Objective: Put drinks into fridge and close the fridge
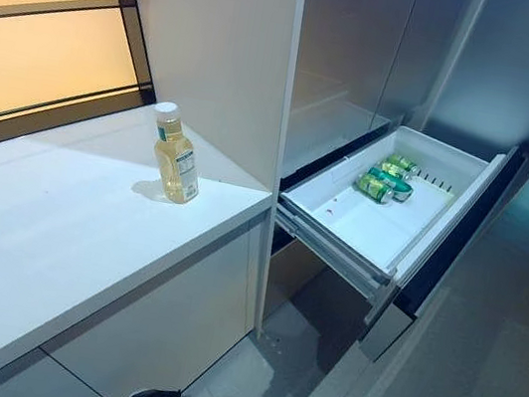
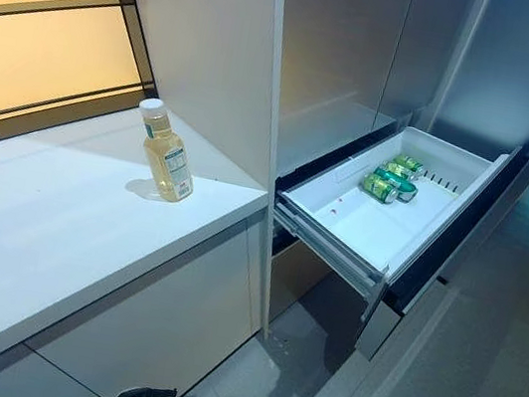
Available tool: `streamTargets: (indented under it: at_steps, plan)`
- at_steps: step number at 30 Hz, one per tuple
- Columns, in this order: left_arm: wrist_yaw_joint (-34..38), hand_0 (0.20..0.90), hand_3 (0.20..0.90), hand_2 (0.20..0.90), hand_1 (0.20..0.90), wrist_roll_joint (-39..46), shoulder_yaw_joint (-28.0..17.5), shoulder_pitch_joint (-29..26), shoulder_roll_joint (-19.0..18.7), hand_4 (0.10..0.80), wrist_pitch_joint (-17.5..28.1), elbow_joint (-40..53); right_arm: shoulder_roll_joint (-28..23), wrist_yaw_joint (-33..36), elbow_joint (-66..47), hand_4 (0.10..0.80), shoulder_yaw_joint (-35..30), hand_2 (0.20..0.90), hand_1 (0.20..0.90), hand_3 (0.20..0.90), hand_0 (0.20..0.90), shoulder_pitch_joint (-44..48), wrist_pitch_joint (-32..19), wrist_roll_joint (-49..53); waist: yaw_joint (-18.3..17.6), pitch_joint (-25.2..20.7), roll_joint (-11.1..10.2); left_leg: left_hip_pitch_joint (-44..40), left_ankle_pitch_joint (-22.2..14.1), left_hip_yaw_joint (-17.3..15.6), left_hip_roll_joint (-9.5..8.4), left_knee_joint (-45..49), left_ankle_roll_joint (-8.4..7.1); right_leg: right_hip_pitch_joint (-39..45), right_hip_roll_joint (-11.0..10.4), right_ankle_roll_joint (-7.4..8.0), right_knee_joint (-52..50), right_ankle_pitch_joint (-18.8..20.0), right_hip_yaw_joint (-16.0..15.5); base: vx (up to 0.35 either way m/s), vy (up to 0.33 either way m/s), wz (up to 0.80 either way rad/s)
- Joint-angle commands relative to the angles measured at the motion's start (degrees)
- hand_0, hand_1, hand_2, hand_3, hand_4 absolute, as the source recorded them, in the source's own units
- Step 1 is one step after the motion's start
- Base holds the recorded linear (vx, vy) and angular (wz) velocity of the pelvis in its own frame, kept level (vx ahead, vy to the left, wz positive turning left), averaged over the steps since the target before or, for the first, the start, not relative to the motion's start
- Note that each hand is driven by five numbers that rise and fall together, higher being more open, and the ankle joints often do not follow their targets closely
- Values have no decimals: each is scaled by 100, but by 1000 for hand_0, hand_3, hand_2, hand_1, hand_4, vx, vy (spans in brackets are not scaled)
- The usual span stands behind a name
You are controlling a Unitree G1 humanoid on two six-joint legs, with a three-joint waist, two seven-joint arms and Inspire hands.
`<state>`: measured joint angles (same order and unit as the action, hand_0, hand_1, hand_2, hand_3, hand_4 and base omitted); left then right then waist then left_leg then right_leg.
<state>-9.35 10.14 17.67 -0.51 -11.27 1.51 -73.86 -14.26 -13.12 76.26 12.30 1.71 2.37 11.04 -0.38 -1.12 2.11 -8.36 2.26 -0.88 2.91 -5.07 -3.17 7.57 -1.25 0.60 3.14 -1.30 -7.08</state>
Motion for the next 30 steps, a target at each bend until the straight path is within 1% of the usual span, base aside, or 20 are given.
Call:
streamTargets:
  at_steps: [1,6,8,9,10,11,14,15,16,17,18,19,20,21,22,23,26,27,28,30]
  plan:
    - [-50,900,900,900,900,163,-142,-265,157,800,317,-233,315,-171,289,800,276,900,900,900,900,253,-52,-136,34,73,-236,95,-236,-68,-553,7,519,-130,63,105,-47,240,250,0,0,0]
    - [12,900,900,900,900,194,-175,-250,140,800,387,-219,301,-181,304,800,263,900,900,900,900,247,-70,-132,44,79,-242,95,-230,-66,-556,8,518,-123,62,105,-47,242,241,0,0,0]
    - [90,900,900,900,900,381,-228,-271,128,800,672,-215,293,-198,306,800,249,900,900,900,900,266,-52,-151,42,71,-241,97,-227,-64,-556,7,516,-128,65,105,-47,243,241,0,0,0]
    - [90,900,900,900,900,381,-228,-271,128,800,672,-216,293,-198,306,800,249,900,900,900,900,266,-52,-151,42,72,-241,97,-227,-64,-556,7,516,-127,65,105,-47,243,241,0,0,0]
    - [80,900,900,900,900,429,-268,-295,107,800,956,-157,280,-213,307,800,257,900,900,900,900,274,-49,-149,45,72,-241,96,-227,-60,-558,7,510,-122,66,105,-42,243,241,0,0,0]
    - [-245,900,900,900,900,581,-255,-352,55,800,1150,34,244,-226,267,800,273,900,900,900,900,293,-5,-127,49,77,-233,99,-221,-53,-557,7,495,-128,66,110,-52,239,239,0,0,0]
    - [-1196,900,900,900,900,1115,-177,-447,-12,800,1233,409,145,-266,181,800,302,900,900,900,900,347,86,-107,52,104,-204,116,-216,-59,-550,7,488,-146,73,111,-57,236,258,-12,6,0]
    - [-1560,900,900,900,900,1328,-116,-484,-45,800,1117,701,102,-282,147,800,297,900,900,900,900,366,121,-116,57,119,-188,121,-216,-62,-547,7,486,-152,71,110,-59,239,262,-43,29,0]
    - [-2065,900,900,900,900,1592,9,-560,-132,800,775,1326,19,-308,79,800,274,900,900,900,900,386,177,-142,60,142,-151,130,-210,-63,-548,7,490,-163,70,110,-61,250,269,-49,36,0]
    - [-2387,900,900,900,900,1656,75,-591,-173,800,740,1562,-22,-323,44,800,264,900,900,900,900,390,199,-161,59,150,-134,137,-210,-60,-548,7,493,-171,69,112,-62,256,271,-46,38,1]
    - [-2557,900,900,900,900,1743,194,-616,-236,800,546,1948,-58,-335,15,800,250,900,900,900,900,391,208,-191,58,161,-114,140,-213,-66,-542,7,492,-177,67,113,-65,258,276,-36,34,0]
    - [-2753,900,900,900,900,1749,446,-691,-408,800,218,2798,-99,-333,-32,800,242,900,900,900,900,381,211,-236,48,171,-76,147,-213,-70,-536,7,493,-190,63,127,-74,266,286,-28,30,0]
    - [-2907,900,900,900,900,1661,511,-727,-488,800,259,3053,-112,-332,-58,800,241,900,900,900,900,373,217,-239,42,178,-63,147,-212,-72,-533,7,494,-196,62,136,-82,271,291,0,0,0]
    - [-3183,900,900,900,900,1838,634,-820,-695,800,98,3575,-134,-326,-104,800,260,900,900,900,900,349,214,-233,23,185,-39,150,-204,-82,-526,7,493,-205,56,153,-85,283,302,0,0,0]
    - [-3396,900,900,900,900,2121,610,-936,-857,800,-341,4313,-143,-315,-150,800,282,900,900,900,900,313,191,-251,9,181,-22,160,-208,-86,-523,7,497,-217,51,167,-83,288,312,0,0,0]
    - [-3676,900,900,900,900,2650,470,-1081,-1020,800,-943,5220,-153,-308,-179,800,298,900,900,900,900,253,145,-258,6,171,-7,163,-226,-87,-525,7,508,-212,40,178,-62,290,304,0,0,0]
    - [-3526,900,900,900,900,3855,162,-1286,-1193,800,-1621,6779,-116,-247,-174,800,261,900,900,900,900,129,52,-224,25,141,-4,164,-255,-69,-535,7,531,-184,20,193,-12,317,299,0,0,0]
    - [-3360,900,900,900,900,4590,-29,-1336,-1175,800,-1772,7375,-101,-209,-180,800,258,900,900,900,900,58,0,-231,36,134,-15,150,-273,-52,-539,7,536,-148,12,192,19,321,296,21,-12,6]
    - [-3234,900,900,900,900,5074,-231,-1375,-1081,800,-1750,7717,-80,-176,-168,800,250,900,900,900,900,1,-50,-256,42,123,-31,140,-291,-47,-541,7,541,-124,5,187,38,318,291,28,-18,9]
    - [-2714,900,900,900,900,5770,-545,-1447,-933,800,-1179,8249,0,-85,-178,800,292,900,900,900,900,-84,-62,-240,47,102,-72,118,-310,-28,-538,7,544,-88,1,174,57,321,290,28,-25,9]
